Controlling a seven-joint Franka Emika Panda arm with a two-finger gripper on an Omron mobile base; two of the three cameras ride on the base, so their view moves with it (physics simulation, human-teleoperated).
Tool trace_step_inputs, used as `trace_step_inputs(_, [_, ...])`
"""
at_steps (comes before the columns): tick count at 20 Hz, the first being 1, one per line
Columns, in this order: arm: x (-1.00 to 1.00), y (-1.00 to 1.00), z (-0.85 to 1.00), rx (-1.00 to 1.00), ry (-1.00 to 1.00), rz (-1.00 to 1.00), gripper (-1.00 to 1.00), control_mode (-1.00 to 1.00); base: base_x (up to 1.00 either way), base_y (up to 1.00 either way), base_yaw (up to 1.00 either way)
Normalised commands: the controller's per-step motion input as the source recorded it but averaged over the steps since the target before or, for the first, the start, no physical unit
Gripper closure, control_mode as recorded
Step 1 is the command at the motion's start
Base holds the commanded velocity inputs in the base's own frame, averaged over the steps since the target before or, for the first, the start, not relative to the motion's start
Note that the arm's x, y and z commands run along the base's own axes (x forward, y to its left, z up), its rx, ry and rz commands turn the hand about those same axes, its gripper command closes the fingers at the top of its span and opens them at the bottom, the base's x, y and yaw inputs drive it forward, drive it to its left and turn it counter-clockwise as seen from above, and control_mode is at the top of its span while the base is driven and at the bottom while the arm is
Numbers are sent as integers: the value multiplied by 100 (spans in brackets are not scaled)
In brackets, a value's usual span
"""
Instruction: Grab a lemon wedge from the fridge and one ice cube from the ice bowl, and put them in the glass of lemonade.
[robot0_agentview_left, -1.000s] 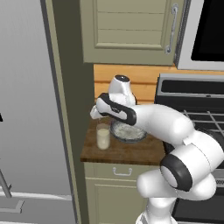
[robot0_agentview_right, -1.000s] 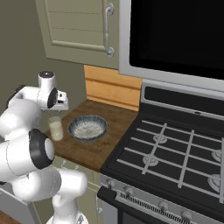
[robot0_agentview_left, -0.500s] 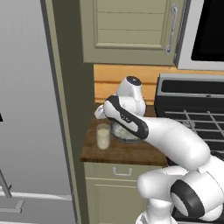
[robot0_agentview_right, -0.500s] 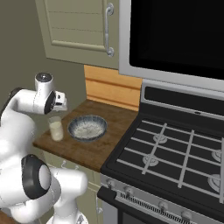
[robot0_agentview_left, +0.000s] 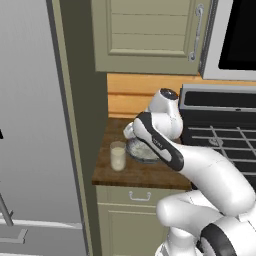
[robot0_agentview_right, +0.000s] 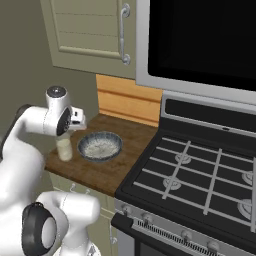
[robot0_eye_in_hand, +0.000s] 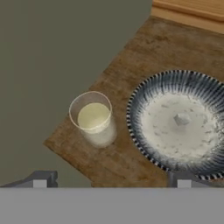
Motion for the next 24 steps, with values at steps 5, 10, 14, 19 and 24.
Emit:
trace_step_inputs(5, [-80, -59, 33, -11, 0, -6, -100, -100, 0, 0, 0])
trace_step_inputs(10, [-99, -71, 0, 0, -4, -4, -100, -100, 0, 0, 0])
trace_step_inputs(14, [-72, -22, 17, 0, 0, 0, -100, -100, 0, 0, 0])
trace_step_inputs(19, [-48, -2, 46, 0, -2, 0, -100, -100, 0, 0, 0])
trace_step_inputs(24, [0, 0, 0, 0, 0, 0, -100, -100, 0, 0, 0])
